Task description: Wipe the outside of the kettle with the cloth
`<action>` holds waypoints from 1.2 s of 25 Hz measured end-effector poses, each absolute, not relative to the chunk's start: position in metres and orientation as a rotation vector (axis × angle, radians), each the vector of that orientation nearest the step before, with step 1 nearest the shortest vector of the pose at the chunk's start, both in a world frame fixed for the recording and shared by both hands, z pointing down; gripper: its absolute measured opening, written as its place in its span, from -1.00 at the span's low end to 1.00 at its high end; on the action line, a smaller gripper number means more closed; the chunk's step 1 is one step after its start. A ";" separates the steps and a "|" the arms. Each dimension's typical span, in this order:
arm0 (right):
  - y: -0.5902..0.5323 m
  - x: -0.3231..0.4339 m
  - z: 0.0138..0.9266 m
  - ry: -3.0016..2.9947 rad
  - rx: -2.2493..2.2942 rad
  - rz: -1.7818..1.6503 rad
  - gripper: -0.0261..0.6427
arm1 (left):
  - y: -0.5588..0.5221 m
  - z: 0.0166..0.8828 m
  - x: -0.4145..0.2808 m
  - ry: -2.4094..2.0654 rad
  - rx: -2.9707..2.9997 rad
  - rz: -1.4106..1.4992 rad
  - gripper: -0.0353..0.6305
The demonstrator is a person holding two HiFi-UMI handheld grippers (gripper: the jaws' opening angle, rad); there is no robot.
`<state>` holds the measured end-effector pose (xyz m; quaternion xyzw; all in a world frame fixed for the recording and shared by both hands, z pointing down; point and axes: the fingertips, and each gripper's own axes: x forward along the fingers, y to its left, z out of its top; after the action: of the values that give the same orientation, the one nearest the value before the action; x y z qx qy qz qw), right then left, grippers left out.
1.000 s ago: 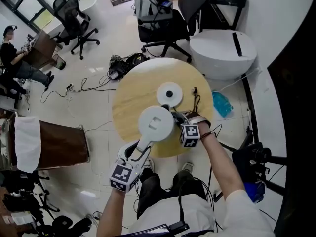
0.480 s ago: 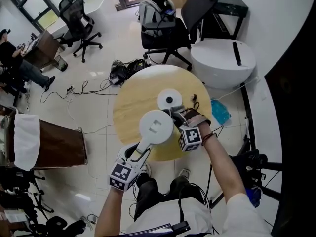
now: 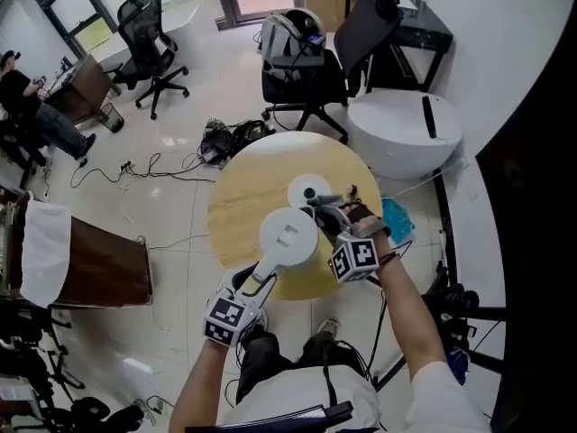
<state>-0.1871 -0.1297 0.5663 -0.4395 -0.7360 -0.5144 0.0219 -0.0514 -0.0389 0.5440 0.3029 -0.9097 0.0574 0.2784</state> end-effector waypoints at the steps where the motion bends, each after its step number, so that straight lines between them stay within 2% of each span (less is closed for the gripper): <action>1: -0.134 -0.186 0.562 -2.315 -1.346 -1.513 -0.83 | -0.039 0.543 -0.051 -2.448 0.811 0.130 -0.38; 4: -0.153 -0.181 0.548 -2.395 -1.273 -1.319 -0.83 | -0.039 0.531 -0.049 -2.485 0.825 0.009 -0.13; 8: -0.176 -0.156 0.526 -2.474 -1.135 -1.121 -0.83 | -0.031 0.497 -0.050 -2.549 0.903 -0.108 -0.14; 12: -0.184 -0.127 0.513 -2.513 -0.925 -0.923 -0.83 | -0.013 0.470 -0.064 -2.572 1.071 -0.074 -0.35; 17: -0.187 -0.083 0.510 -2.524 -0.510 -0.543 -0.83 | 0.017 0.452 -0.090 -2.536 1.299 0.027 -0.89; 22: -0.156 -0.040 0.490 -2.566 -0.190 -0.326 -0.83 | 0.026 0.447 -0.118 -2.361 1.567 0.072 -0.89; 30: -0.120 -0.017 0.471 -2.587 0.015 -0.222 -0.83 | -0.060 0.441 -0.139 -2.010 2.035 0.403 -0.89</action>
<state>-0.0166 -0.1202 0.4708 0.0056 -0.9596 -0.0822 0.2690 -0.1389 -0.0597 0.4408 0.6989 -0.6903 0.1383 0.1260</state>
